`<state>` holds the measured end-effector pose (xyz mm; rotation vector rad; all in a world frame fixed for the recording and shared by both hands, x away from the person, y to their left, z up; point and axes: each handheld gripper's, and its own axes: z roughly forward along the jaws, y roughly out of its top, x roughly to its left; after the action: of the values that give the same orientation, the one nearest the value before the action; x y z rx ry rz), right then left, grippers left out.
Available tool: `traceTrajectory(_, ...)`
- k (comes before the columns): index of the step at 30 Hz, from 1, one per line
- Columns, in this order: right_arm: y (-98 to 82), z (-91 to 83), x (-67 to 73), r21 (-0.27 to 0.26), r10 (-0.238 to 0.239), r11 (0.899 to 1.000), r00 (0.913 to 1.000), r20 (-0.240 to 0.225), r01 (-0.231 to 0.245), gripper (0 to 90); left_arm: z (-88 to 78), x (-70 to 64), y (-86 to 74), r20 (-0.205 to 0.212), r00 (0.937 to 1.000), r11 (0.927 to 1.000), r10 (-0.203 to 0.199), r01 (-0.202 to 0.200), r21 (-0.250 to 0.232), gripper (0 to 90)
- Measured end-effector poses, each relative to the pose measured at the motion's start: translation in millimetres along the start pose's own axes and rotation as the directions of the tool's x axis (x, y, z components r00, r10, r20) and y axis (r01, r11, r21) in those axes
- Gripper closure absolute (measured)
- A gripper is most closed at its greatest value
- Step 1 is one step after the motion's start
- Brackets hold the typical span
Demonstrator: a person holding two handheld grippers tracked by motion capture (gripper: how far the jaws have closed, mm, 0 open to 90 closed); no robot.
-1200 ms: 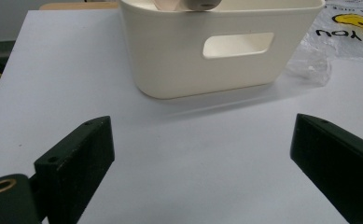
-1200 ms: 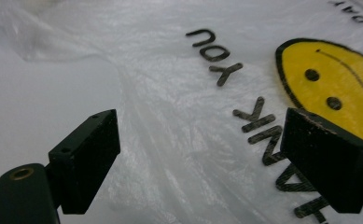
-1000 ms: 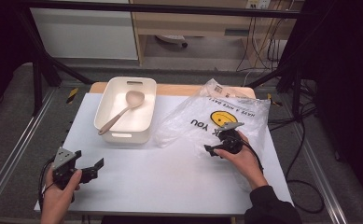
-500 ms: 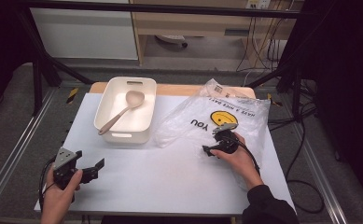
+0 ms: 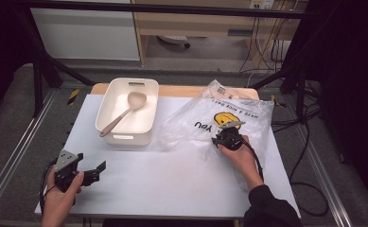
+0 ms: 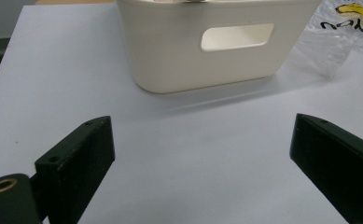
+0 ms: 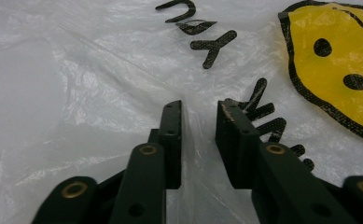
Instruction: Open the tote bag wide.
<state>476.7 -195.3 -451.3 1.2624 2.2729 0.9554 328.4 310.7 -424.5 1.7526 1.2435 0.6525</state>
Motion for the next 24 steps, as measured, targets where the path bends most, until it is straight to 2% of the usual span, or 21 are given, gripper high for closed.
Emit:
traceTrajectory(6, 2.0, 2.5, -3.5, -0.003, 0.018, 1.000, 0.9998, 0.001, -0.018, 90.0, 0.2, 0.3, -0.3, -0.005, 1.0000, 1.0000, 0.000, 0.000, 0.004, 6.5)
traceTrajectory(8, 2.2, 3.4, -5.1, -0.008, 0.028, 1.000, 0.9996, -0.007, -0.028, 90.0, 0.1, 0.2, -0.4, -0.006, 1.0000, 1.0000, -0.002, 0.002, 0.004, 6.5)
traceTrajectory(11, 2.2, 3.4, -7.4, -0.017, 0.069, 0.997, 0.9973, -0.024, -0.070, 90.0, -0.1, 0.5, -0.3, -0.006, 1.0000, 1.0000, -0.001, 0.001, 0.003, 6.5)
traceTrajectory(16, 7.6, -7.7, -8.7, -0.067, 0.126, 0.989, 0.9909, -0.046, -0.129, 90.0, 0.1, 1.2, -0.4, -0.007, 1.0000, 1.0000, -0.004, 0.004, 0.002, 6.5)
traceTrajectory(24, 21.6, -22.0, -2.9, -0.105, 0.146, 0.983, 0.9878, -0.054, -0.151, 90.0, -0.9, 2.3, 0.3, -0.004, 0.9999, 0.9999, -0.014, 0.014, -0.006, 6.6)
